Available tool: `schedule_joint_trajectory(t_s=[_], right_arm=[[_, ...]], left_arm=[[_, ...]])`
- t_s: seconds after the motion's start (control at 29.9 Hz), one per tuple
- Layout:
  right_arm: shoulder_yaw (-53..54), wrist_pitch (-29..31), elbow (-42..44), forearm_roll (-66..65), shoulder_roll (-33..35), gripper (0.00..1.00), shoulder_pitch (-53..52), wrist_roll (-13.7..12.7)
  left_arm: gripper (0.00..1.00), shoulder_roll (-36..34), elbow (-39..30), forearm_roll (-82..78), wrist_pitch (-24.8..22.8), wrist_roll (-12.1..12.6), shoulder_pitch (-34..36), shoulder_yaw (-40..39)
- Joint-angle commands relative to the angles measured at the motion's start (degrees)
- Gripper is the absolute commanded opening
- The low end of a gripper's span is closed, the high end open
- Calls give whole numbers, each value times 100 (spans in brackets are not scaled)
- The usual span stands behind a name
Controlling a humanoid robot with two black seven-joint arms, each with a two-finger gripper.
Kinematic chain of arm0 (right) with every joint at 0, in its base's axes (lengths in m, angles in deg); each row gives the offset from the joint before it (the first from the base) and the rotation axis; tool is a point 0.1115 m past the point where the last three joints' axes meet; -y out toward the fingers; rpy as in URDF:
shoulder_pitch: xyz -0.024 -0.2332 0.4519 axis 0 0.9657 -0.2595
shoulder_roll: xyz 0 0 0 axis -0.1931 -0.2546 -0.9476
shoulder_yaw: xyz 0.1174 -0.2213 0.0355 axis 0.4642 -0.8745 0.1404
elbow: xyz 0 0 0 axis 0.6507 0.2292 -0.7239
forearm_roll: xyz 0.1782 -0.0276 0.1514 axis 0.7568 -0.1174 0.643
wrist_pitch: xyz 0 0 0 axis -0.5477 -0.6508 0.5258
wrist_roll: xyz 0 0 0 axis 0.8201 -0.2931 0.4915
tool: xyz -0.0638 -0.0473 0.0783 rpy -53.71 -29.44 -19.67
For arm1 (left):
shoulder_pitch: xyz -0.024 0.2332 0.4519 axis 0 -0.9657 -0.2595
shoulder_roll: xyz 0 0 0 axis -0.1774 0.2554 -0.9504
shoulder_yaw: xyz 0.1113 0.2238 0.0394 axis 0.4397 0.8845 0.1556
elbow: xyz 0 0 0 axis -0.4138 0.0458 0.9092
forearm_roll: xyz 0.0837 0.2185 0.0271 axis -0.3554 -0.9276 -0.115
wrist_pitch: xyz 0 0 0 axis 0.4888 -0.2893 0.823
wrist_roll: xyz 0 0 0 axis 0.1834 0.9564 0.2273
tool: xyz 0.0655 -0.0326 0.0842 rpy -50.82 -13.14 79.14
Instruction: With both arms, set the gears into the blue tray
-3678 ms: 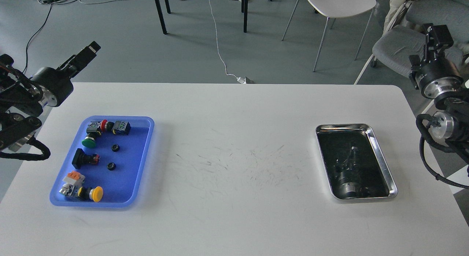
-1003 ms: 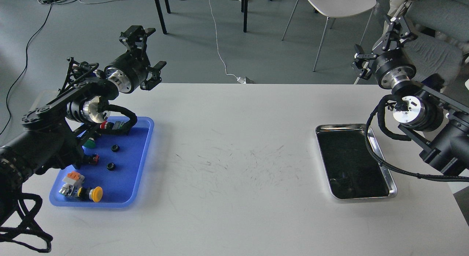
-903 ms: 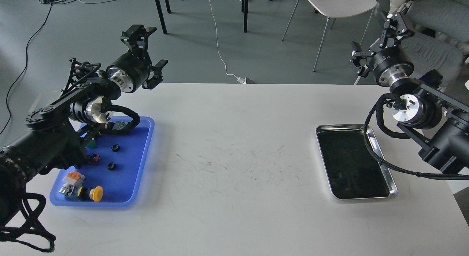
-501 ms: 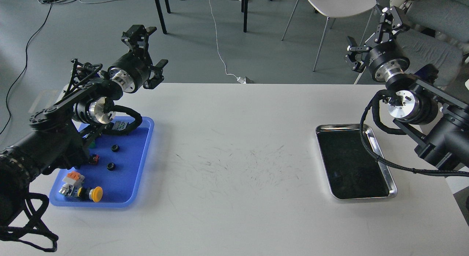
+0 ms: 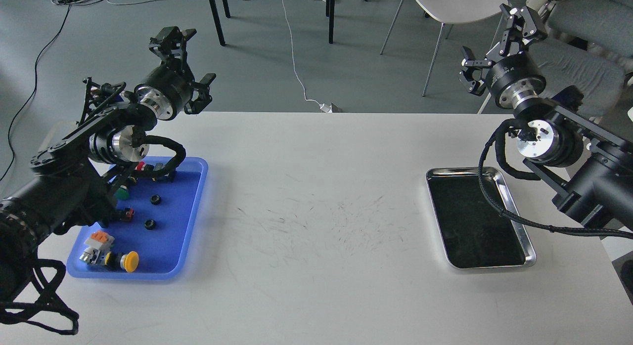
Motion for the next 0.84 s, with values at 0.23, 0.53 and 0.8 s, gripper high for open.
schedule_joint_trajectory(t_s=[0.23,0.53,0.8], right_arm=[[305,-41,46,0,-73,99,40,-9],[358,-41,55,9,-90,99,58,-9],[358,-41,55,0,-90,99,58,-18]], left_arm=[[99,79,168,14,106,40,-131,-382],[99,88,168,14,124,31,-184,-382],[99,79,168,14,115,31,-202,-382]])
